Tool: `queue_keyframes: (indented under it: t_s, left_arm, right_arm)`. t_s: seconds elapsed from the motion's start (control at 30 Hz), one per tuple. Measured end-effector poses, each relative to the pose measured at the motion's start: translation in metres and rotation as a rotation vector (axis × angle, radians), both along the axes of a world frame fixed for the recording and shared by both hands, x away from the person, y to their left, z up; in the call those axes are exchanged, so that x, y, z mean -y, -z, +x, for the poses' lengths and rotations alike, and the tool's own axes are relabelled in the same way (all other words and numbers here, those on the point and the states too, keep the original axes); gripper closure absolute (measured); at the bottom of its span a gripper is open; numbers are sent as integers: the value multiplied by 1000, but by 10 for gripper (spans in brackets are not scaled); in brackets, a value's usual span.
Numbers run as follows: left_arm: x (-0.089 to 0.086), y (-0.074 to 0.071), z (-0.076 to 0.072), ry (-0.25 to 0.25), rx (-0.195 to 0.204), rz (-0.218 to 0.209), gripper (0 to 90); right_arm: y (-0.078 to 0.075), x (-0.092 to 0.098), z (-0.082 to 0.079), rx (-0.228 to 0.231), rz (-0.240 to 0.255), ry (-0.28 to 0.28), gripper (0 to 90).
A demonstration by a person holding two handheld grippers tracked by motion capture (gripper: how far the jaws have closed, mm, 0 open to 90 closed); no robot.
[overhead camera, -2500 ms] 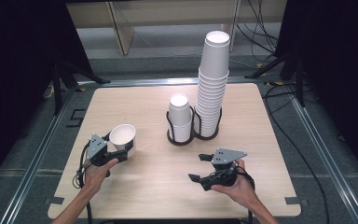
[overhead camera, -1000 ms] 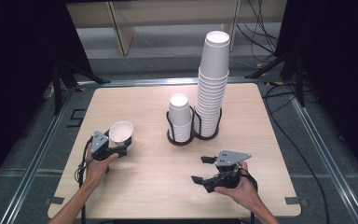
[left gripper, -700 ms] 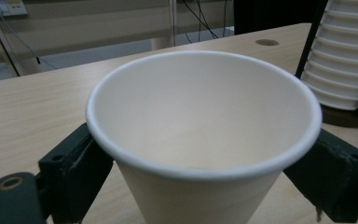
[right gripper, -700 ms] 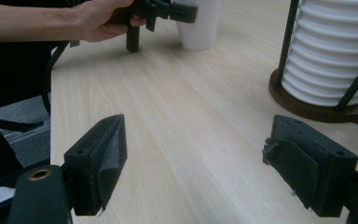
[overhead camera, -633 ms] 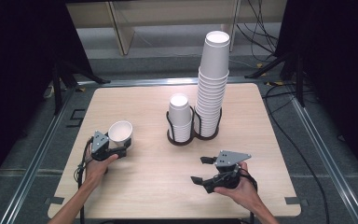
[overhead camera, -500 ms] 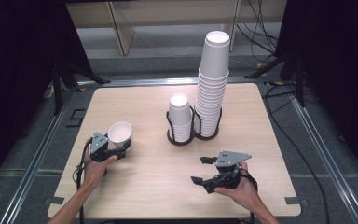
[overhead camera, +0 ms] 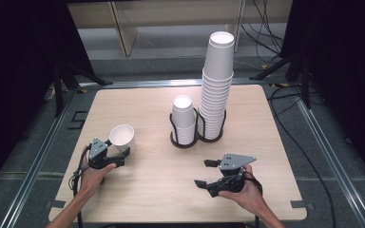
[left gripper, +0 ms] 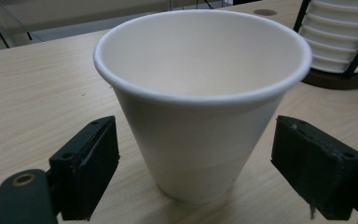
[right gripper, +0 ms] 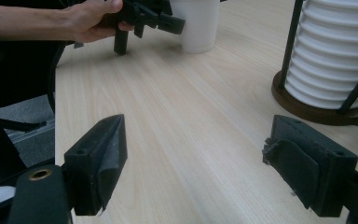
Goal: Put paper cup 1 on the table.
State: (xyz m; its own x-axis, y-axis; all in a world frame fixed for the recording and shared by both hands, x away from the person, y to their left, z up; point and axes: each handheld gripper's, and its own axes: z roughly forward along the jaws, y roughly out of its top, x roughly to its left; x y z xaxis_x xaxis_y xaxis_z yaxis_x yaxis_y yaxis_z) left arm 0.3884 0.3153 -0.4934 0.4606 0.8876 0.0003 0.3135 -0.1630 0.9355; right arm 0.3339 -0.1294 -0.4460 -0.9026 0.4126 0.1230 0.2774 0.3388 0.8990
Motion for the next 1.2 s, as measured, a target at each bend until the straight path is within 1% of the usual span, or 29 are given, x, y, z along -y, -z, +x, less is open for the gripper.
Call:
queue_keyframes:
  t_s: [0.07,0.1,0.13,0.17,0.2,0.23,0.27,0.3,0.33,0.37,0.4,0.43,0.47,0.53,0.67,0.7,0.77,0.8,0.83,0.87,0.9,0.93,0.97,1.0,1.03,1.07,1.1,1.13,1.2]
  left_arm:
    - [-1,-2,-4,5,6,-2,147]
    - [-2,-3,-6,9,8,-1,147]
    - [-2,-5,-9,3,12,-1,147]
    - [-3,-6,-12,9,17,-14,147]
    - [-3,-8,-15,3,15,-21,147]
    - [-3,-10,-18,4,19,-32,147]
    - [-3,-12,-22,6,20,-37,147]
    - [-2,-15,-25,12,27,-44,147]
    - [-1,-18,-29,15,27,-46,147]
    - [1,-20,-34,16,31,-51,147]
    - [2,-23,-38,19,38,-57,147]
    - [3,-25,-42,28,44,-65,147]
    - [5,-28,-47,21,35,-68,147]
    - [9,-31,-54,41,50,-87,147]
    - [19,-37,-67,59,53,-106,147]
    - [21,-39,-70,64,65,-120,147]
    - [24,-43,-76,60,74,-126,147]
    - [26,-43,-77,75,91,-143,147]
    - [28,-45,-80,83,89,-152,147]
    - [30,-46,-84,80,72,-140,147]
    - [32,-46,-86,89,85,-149,147]
    - [34,-46,-88,92,81,-151,147]
    - [36,-48,-91,92,65,-142,147]
    - [38,-47,-92,99,77,-153,147]
    - [39,-47,-94,104,78,-160,147]
    - [40,-48,-96,102,67,-152,147]
    - [41,-49,-99,106,59,-153,147]
    - [43,-48,-99,121,78,-170,147]
    - [43,-49,-102,122,69,-152,147]
  right_arm:
    - [-1,1,0,4,-2,1,206]
    - [-1,1,0,-8,3,2,206]
    - [-1,1,0,10,5,9,206]
    - [-2,2,0,5,-2,17,206]
    - [-2,2,1,14,7,10,206]
    - [-1,2,2,10,9,10,205]
    - [-2,3,3,30,4,15,206]
    - [-3,3,2,20,11,26,205]
    - [-4,4,0,-13,10,41,205]
    - [-4,4,0,-14,11,43,205]
    - [-5,5,2,14,8,46,205]
    - [-5,5,3,25,15,47,205]
    - [-5,6,3,20,9,49,204]
    - [-6,7,3,15,11,66,204]
    - [-7,10,5,16,21,95,201]
    - [-7,10,6,12,33,107,200]
    - [-9,14,7,22,26,128,195]
    - [-11,15,7,18,32,138,194]
    - [-13,17,9,42,32,144,195]
    - [-15,19,9,23,33,162,194]
    - [-18,21,9,24,42,175,194]
    - [-20,24,12,46,45,179,195]
    - [-22,25,12,27,58,189,194]
    - [-24,27,15,51,56,206,194]
    - [-26,30,16,48,52,215,193]
    - [-28,32,17,31,62,224,194]
    - [-30,34,18,31,56,240,194]
    - [-31,36,21,56,59,247,193]
    - [-35,40,22,31,60,270,193]
